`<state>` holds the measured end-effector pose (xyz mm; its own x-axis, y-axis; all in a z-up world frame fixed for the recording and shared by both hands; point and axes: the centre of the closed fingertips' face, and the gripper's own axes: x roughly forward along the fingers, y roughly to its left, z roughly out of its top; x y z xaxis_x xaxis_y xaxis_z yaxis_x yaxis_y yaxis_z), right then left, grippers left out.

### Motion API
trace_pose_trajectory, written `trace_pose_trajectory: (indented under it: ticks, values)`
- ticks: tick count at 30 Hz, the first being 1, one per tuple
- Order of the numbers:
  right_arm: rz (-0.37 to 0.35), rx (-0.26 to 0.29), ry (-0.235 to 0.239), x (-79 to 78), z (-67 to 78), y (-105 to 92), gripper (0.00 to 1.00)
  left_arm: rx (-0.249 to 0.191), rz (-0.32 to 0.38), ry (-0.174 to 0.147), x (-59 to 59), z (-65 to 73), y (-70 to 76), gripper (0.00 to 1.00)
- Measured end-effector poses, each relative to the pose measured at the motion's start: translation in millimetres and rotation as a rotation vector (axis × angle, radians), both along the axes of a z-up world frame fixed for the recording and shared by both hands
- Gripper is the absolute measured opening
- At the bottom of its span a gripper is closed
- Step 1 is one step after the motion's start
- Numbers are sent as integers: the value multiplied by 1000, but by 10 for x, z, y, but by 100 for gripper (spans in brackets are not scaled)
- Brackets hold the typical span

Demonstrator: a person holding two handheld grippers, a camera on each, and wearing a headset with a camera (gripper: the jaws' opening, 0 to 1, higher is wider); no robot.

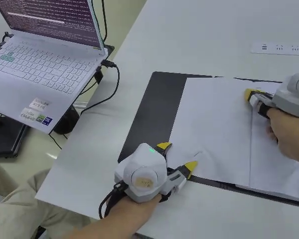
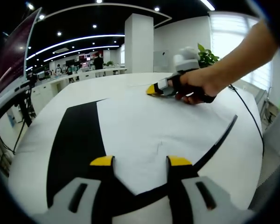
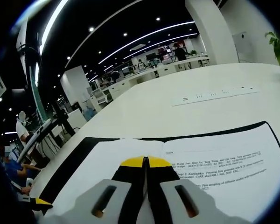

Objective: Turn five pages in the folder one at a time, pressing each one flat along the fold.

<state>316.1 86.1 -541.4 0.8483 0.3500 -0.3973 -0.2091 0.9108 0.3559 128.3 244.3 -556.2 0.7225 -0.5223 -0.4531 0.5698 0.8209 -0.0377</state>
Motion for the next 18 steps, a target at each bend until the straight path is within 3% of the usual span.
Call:
trace_pose_trajectory:
  ticks: [7,13,15,18]
  values:
    - [0,-26,-5,220,-8,-63,0,-1,1,-1,-3,-1,3,43]
    - [-1,-47,-15,173,55,-26,0,-4,2,-2,-7,1,6,43]
    - [-3,-42,-14,223,22,-52,0,-5,4,-1,-8,3,9,43]
    - [6,-46,-14,137,64,-22,0,-5,3,-2,-6,-2,13,43]
